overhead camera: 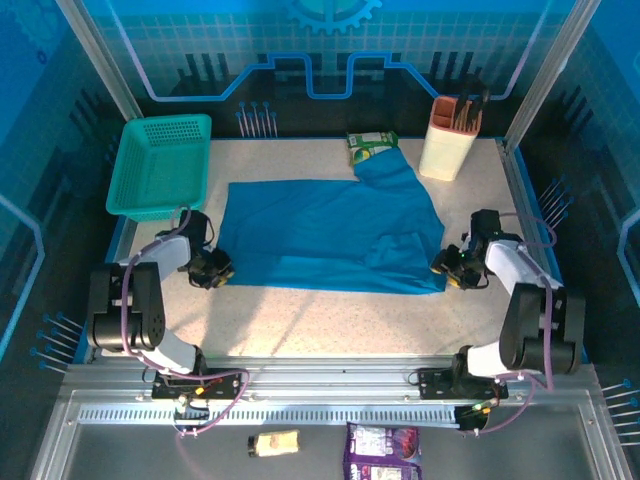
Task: Fold the inside-out t-shirt
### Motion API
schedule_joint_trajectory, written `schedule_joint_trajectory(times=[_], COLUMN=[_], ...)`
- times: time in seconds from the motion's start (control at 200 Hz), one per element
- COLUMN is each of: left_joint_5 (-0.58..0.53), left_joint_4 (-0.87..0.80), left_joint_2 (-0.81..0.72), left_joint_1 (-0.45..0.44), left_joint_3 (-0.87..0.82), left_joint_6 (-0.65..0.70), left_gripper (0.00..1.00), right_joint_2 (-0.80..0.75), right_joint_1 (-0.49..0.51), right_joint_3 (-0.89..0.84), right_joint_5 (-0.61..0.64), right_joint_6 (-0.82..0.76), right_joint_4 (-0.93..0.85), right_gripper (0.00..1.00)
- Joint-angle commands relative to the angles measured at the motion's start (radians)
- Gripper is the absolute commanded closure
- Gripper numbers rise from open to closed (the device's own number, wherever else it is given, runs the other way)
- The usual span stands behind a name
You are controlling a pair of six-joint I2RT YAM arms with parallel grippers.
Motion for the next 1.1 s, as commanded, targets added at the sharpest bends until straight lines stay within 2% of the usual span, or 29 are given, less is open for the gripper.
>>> schedule_joint_trajectory(times=[0.0,0.115,0.23,0.37,0.515,0.695,0.765,0.88,0.971,1.096], left_joint_5=[0.029,0.049,0.055,0.048,0.016,0.029,0.016,0.016,0.027,0.021], left_joint_4=[-0.083,-0.095,-0.09,-0.06,-0.034,0.015,0.02,0.006,-0.018,-0.047], left_joint_2=[-0.051,-0.066,0.006,0.091,0.078,-0.053,-0.151,-0.331,-0.414,-0.454], left_joint_1=[0.007,-0.021,-0.068,-0.093,-0.086,-0.078,-0.082,-0.089,-0.106,-0.163], left_joint_3=[0.027,0.08,0.137,0.135,0.041,-0.165,-0.247,-0.351,-0.387,-0.339], left_joint_6=[0.005,0.013,0.018,-0.004,-0.042,-0.143,-0.213,-0.297,-0.343,-0.36], left_gripper=[0.79,0.79,0.8,0.78,0.77,0.78,0.78,0.77,0.76,0.76], right_joint_2=[-0.04,0.067,0.162,0.201,0.184,0.085,0.049,0.008,-0.034,-0.111], right_joint_1=[0.12,0.23,0.302,0.278,0.2,0.124,0.099,0.086,0.081,0.1], right_joint_3=[0.12,0.196,0.201,0.122,-0.01,-0.137,-0.17,-0.183,-0.186,-0.133], right_joint_5=[0.041,-0.12,-0.12,-0.099,-0.1,-0.112,-0.093,-0.045,-0.035,-0.041], right_joint_6=[-0.028,-0.031,0.015,0.075,0.113,0.117,0.139,0.148,0.166,0.177], right_joint_4=[-0.078,-0.071,-0.021,0.064,0.137,0.143,0.117,0.05,0.018,-0.034], right_gripper=[0.5,0.5,0.45,0.38,0.31,0.26,0.22,0.21,0.21,0.24])
